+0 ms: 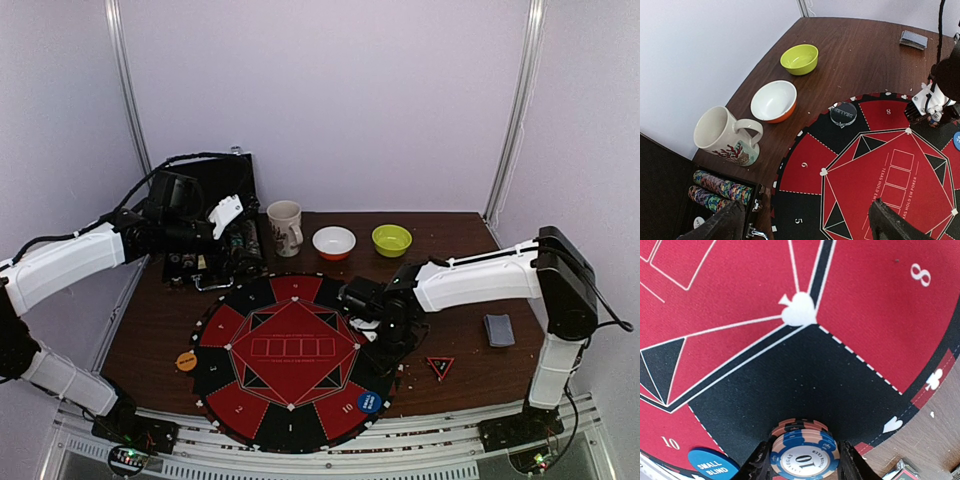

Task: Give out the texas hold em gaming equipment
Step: Adjust the poker chips pile in the small blind area, then pick up the pile of poker chips from the chip case.

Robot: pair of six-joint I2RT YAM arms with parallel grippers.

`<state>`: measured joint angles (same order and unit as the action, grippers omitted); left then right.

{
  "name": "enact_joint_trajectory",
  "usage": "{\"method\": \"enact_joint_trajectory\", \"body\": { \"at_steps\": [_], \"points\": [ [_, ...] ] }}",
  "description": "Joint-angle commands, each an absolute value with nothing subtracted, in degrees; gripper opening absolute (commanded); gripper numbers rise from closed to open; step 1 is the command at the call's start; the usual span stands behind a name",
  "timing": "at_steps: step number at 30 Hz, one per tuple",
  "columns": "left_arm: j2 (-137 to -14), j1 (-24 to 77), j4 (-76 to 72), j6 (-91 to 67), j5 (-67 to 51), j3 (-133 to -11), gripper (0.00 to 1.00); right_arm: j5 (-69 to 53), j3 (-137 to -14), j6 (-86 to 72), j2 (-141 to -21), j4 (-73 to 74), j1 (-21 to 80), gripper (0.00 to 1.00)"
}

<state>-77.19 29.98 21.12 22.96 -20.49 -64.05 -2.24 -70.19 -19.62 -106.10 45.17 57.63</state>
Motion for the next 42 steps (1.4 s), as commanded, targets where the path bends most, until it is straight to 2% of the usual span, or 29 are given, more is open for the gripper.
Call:
{"method": "enact_joint_trajectory", "body": {
  "at_steps": [1, 6, 11, 16, 19, 23, 25, 28, 32, 36, 42],
  "points": [
    [-76.2, 29.8, 20.0, 23.9, -20.2, -64.4, 0.89, -2.3, -70.4, -19.1, -107.2, 45.8, 57.8, 0.45],
    [-76.2, 29.7, 20.0, 24.0, -20.1, -64.4, 0.89, -1.9, -71.2, -18.9, -107.3, 45.9, 57.8, 0.48],
    [-76.3, 29.7, 20.1, 24.0, -20.1, -64.3, 0.89, -2.3, -71.5, -18.4, -107.1, 47.3, 57.8, 0.73],
    [-77.4, 29.3, 20.3, 23.3, -17.8, -65.6, 0.89, -2.2, -77.6, -17.4, -105.2, 49.2, 57.7, 0.83],
    [-79.9, 25.5, 24.0, 24.7, -11.7, -68.9, 0.89, -3.3, -80.8, -14.8, -102.7, 48.9, 56.5, 0.84],
    [-80.2, 14.7, 27.6, 36.8, -0.4, -69.9, 0.87, -7.4, -80.3, -9.4, -98.1, 45.1, 52.1, 0.84],
    [-79.6, 10.1, 28.2, 45.1, -2.6, -68.4, 0.86, -8.7, -80.1, -7.3, -97.3, 44.7, 49.8, 0.84],
    [-79.7, 4.2, 27.8, 54.8, -12.8, -66.0, 0.85, -8.7, -80.6, -4.4, -97.6, 45.4, 47.2, 0.85],
    [-88.0, -2.1, 31.4, 59.6, -13.6, -71.3, 0.83, -10.9, -80.5, -2.2, -98.9, 45.8, 45.5, 0.84],
    [-98.7, -3.4, 33.3, 62.8, -9.4, -77.6, 0.81, -11.7, -80.0, -1.2, -99.9, 44.7, 45.1, 0.84],
    [-109.6, -3.5, 35.8, 64.5, -15.7, -86.9, 0.72, -13.0, -80.9, -1.0, -101.9, 44.1, 43.8, 0.84]
  ]
}}
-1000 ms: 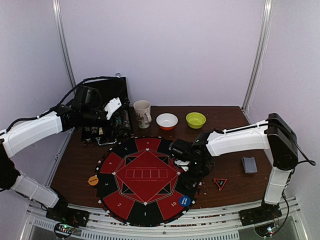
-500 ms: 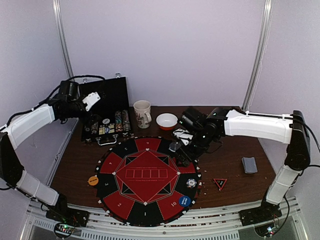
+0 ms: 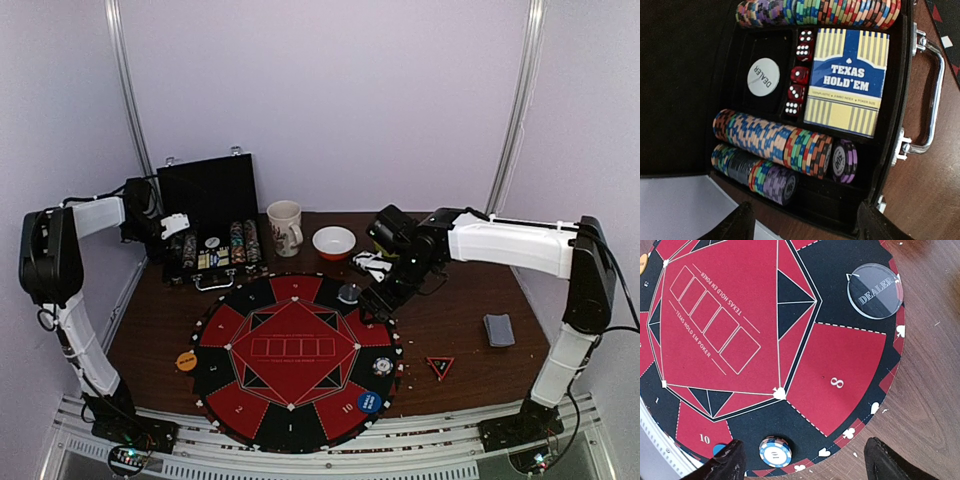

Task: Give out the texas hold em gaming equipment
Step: Pick up the pile of poker chips from the chip case.

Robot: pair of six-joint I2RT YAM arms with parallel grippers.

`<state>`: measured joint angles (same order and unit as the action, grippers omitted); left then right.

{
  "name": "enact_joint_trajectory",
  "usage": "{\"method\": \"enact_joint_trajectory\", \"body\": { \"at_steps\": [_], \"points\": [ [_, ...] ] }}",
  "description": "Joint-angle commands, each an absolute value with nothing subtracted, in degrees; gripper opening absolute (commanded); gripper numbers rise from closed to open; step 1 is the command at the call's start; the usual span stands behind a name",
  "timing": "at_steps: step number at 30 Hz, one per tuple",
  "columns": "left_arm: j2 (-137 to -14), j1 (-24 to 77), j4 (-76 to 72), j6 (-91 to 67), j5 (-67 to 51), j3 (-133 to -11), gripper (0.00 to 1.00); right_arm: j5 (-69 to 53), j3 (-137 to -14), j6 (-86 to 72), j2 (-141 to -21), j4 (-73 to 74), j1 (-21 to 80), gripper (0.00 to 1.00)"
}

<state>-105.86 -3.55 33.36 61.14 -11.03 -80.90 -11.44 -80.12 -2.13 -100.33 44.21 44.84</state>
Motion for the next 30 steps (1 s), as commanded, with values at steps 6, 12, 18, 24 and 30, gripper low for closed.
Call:
{"method": "enact_joint_trajectory", "body": {
  "at_steps": [6, 12, 18, 24, 30],
  "points": [
    [-114.6, -2.8, 36.3, 66.4, -15.9, -89.8, 0.74, -14.1, -83.9, -0.6, -104.9, 45.6, 42.8, 0.84],
    [-116.3, -2.7, 40.4, 68.3, -14.6, -91.6, 0.78, -15.0, -85.3, -0.1, -106.5, 46.4, 42.1, 0.84],
    [-118.6, -2.8, 41.0, 68.5, -13.7, -91.9, 0.8, -16.0, -86.3, -0.1, -108.1, 47.2, 41.8, 0.84],
    [-119.4, -2.7, 36.6, 67.7, -11.9, -91.1, 0.63, -15.9, -86.4, -0.3, -108.3, 47.5, 41.7, 0.84],
    [-120.0, -1.8, 33.2, 67.3, -10.3, -90.5, 0.42, -16.4, -87.1, -0.6, -109.0, 47.6, 41.7, 0.84]
  ]
}}
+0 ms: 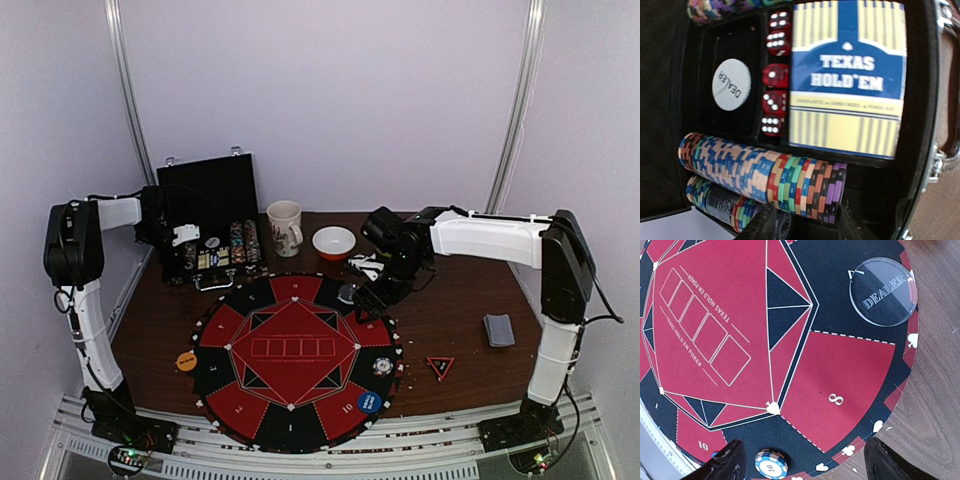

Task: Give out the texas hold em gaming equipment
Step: Pick up the pile of poker chips from the chip case.

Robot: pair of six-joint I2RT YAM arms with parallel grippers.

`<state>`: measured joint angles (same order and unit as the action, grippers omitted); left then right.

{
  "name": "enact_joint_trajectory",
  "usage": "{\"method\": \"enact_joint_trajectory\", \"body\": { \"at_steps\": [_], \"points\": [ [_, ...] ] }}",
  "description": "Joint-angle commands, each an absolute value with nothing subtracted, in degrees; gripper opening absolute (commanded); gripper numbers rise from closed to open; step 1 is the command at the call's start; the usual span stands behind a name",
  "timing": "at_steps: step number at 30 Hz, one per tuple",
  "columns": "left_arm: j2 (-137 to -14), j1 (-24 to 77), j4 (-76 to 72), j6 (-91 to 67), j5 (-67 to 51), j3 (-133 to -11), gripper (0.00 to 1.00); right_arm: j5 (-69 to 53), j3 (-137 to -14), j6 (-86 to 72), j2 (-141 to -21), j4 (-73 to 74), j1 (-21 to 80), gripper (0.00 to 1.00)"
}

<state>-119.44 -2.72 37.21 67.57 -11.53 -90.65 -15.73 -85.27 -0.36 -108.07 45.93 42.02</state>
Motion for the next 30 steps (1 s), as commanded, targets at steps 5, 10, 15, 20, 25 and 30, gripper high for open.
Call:
{"method": "enact_joint_trajectory", "body": {
  "at_steps": [5, 10, 15, 20, 25, 30],
  "points": [
    [-119.8, -1.1, 37.1, 65.8, -16.3, -90.1, 0.42, -16.4, -87.5, -0.5, -109.7, 48.3, 41.8, 0.84],
    [-119.5, -1.2, 37.4, 65.8, -13.9, -87.1, 0.39, -16.7, -86.4, -0.6, -109.5, 48.6, 41.7, 0.84],
    [-119.2, -1.2, 37.2, 66.6, -9.6, -85.1, 0.37, -16.4, -85.9, -0.7, -109.0, 48.7, 41.8, 0.84],
    [-118.4, -1.2, 39.4, 66.4, -9.1, -85.1, 0.4, -16.8, -85.7, -0.5, -108.7, 48.7, 41.8, 0.84],
    [-119.3, -1.2, 34.7, 66.6, -3.6, -84.4, 0.47, -16.3, -85.4, -0.2, -108.6, 49.2, 41.7, 0.84],
    [-123.5, -1.1, 36.5, 65.8, -4.0, -88.7, 0.47, -15.3, -86.6, 0.2, -108.6, 49.9, 41.7, 0.84]
  ]
}}
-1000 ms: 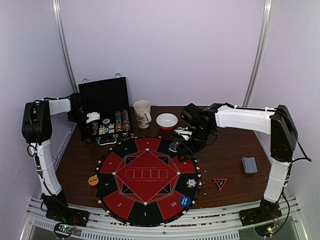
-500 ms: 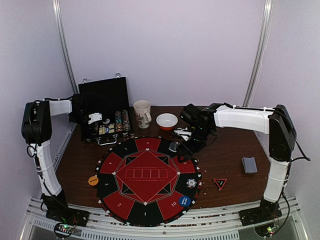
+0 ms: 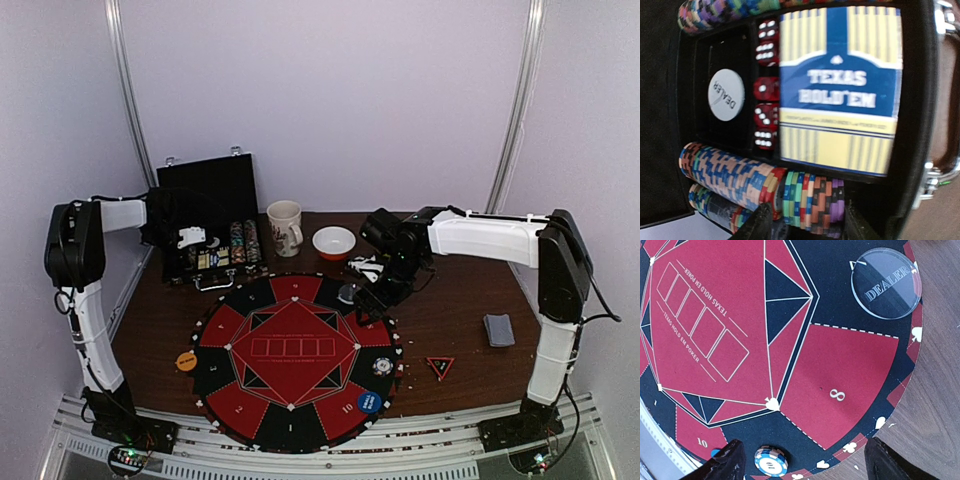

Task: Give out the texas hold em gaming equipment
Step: Pick up the pile of poker chips from the chip case.

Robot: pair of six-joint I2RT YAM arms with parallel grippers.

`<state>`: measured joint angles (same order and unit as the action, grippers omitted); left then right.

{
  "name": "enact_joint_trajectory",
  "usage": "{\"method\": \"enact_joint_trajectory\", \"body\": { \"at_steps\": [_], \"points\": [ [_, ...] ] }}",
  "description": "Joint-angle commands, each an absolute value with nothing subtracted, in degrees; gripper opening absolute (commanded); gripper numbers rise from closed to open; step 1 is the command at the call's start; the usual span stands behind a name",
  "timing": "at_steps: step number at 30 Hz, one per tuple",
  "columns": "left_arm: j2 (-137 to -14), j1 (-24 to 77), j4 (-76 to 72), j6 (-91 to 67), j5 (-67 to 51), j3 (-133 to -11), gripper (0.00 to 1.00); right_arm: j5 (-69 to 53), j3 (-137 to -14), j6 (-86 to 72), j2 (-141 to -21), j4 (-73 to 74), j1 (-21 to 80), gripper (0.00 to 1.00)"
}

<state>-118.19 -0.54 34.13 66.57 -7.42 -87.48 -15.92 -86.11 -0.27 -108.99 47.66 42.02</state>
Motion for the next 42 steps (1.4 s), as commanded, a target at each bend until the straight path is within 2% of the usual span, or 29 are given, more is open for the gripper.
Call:
{"method": "enact_joint_trajectory", "body": {
  "at_steps": [1, 8, 14, 24, 27, 29, 32, 40, 42],
  "points": [
    [-123.7, -1.1, 36.4, 66.0, -4.9, -88.8, 0.47, -15.2, -86.7, 0.0, -108.7, 50.1, 41.6, 0.84],
    [-124.3, -1.2, 39.3, 66.8, -8.7, -88.1, 0.42, -14.8, -85.3, -1.3, -108.1, 49.4, 41.7, 0.84],
    [-124.0, -1.1, 43.6, 64.5, -16.4, -87.7, 0.45, -15.0, -86.2, -1.1, -108.6, 50.1, 41.7, 0.85],
    [-120.4, -1.6, 40.0, 65.4, -13.4, -81.5, 0.4, -15.3, -85.1, -0.9, -108.6, 49.9, 41.7, 0.85],
    [-119.1, -1.6, 39.9, 65.6, -14.8, -82.0, 0.47, -15.2, -84.9, -0.8, -108.5, 50.1, 41.7, 0.86],
    [-118.7, -1.6, 37.4, 66.1, -11.7, -81.2, 0.51, -15.0, -84.8, -0.8, -108.6, 50.0, 41.7, 0.86],
    [-119.5, -1.4, 32.5, 66.8, -7.8, -80.5, 0.5, -15.3, -84.8, -0.7, -108.7, 49.8, 41.7, 0.86],
    [-124.3, -0.3, 34.2, 66.5, -6.1, -83.9, 0.51, -15.3, -85.2, -0.9, -109.1, 50.0, 41.7, 0.86],
    [-124.4, -0.4, 34.2, 66.4, -6.7, -83.5, 0.47, -15.3, -85.1, -1.0, -109.2, 50.0, 41.7, 0.86]
  ]
}}
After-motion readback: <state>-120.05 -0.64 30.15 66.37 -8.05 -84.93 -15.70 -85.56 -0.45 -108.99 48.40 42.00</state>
